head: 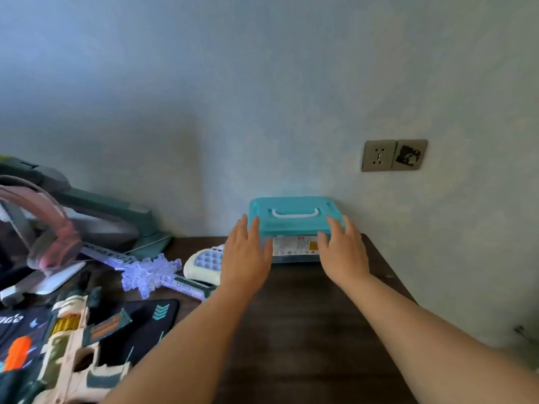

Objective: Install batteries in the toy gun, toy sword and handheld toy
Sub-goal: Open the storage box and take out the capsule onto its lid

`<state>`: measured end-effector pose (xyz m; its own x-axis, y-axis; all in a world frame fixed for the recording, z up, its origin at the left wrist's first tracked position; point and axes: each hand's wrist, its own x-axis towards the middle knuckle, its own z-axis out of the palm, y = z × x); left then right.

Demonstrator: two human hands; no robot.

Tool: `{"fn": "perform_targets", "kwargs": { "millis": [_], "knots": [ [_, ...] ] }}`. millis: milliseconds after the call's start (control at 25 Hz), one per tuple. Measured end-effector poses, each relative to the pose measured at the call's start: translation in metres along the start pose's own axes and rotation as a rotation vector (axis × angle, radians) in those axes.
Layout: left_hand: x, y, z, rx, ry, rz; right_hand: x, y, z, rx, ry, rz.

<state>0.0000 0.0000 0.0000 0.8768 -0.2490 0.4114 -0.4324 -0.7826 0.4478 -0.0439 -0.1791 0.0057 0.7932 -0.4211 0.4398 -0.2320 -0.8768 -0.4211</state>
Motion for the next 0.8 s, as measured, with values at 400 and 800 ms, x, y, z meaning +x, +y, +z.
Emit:
{"fn": "perform_targets", "kwargs": {
  "millis": [400, 800],
  "knots": [
    [0.082, -0.019, 0.041, -0.129, -0.101, -0.229, 0.085, 0.022, 0.041, 0.052, -0.159, 0.271],
    [0.064, -0.004, 0.013, -0.347, 0.03, -0.243, 0.084, 0.023, 0.033, 0.482, 0.019, 0.228]
  ]
}}
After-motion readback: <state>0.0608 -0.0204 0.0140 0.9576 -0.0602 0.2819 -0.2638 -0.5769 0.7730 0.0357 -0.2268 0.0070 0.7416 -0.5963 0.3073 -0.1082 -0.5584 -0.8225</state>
